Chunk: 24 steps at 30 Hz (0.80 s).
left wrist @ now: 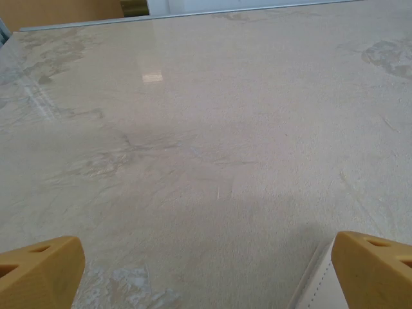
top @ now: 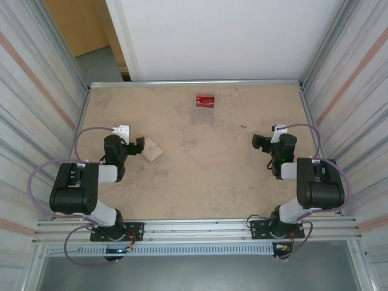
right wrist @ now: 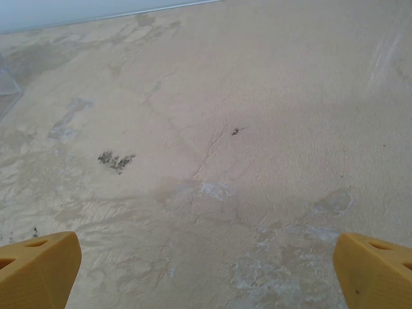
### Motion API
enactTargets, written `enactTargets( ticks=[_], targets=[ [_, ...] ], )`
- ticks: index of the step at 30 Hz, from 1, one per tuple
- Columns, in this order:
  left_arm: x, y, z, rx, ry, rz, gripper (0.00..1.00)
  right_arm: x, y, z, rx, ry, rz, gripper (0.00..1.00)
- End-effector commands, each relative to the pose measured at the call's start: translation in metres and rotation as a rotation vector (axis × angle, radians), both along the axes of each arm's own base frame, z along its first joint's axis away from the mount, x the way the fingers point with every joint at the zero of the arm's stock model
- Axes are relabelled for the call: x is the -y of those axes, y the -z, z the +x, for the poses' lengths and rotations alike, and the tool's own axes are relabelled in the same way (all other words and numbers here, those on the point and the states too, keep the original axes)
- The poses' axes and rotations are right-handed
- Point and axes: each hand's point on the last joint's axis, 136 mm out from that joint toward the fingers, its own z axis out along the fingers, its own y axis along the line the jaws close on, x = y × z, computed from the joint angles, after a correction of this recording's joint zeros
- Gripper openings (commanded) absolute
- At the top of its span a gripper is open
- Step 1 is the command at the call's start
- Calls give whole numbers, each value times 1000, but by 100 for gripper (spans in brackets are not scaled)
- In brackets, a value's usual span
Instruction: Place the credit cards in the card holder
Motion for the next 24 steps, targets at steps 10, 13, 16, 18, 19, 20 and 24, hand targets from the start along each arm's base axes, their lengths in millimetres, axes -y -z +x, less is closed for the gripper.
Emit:
enactTargets(
  ticks=[10, 13, 16, 18, 19, 20, 24],
  targets=[
    [3, -8, 4, 28, 11, 3, 99, 1, -5, 5, 9, -8, -14, 99],
    [3, -8, 5, 29, 12, 2, 99, 1, -5, 5, 11, -7, -14, 99],
    [3, -15, 7, 34, 10, 4, 99, 1, -5, 6, 9, -8, -14, 99],
    [2, -29, 10, -9, 8, 0, 99, 3, -6, 6, 11, 9, -22, 99],
    [2, -38, 12, -47, 16, -8, 99, 8, -6, 6, -7, 51, -37, 99],
    [4, -49, 14, -70, 40, 5, 99, 10, -11, 7, -18, 75, -55, 99],
    [3, -95, 17, -94, 77, 98, 99, -7, -44, 12, -53, 33, -128, 99]
  ],
)
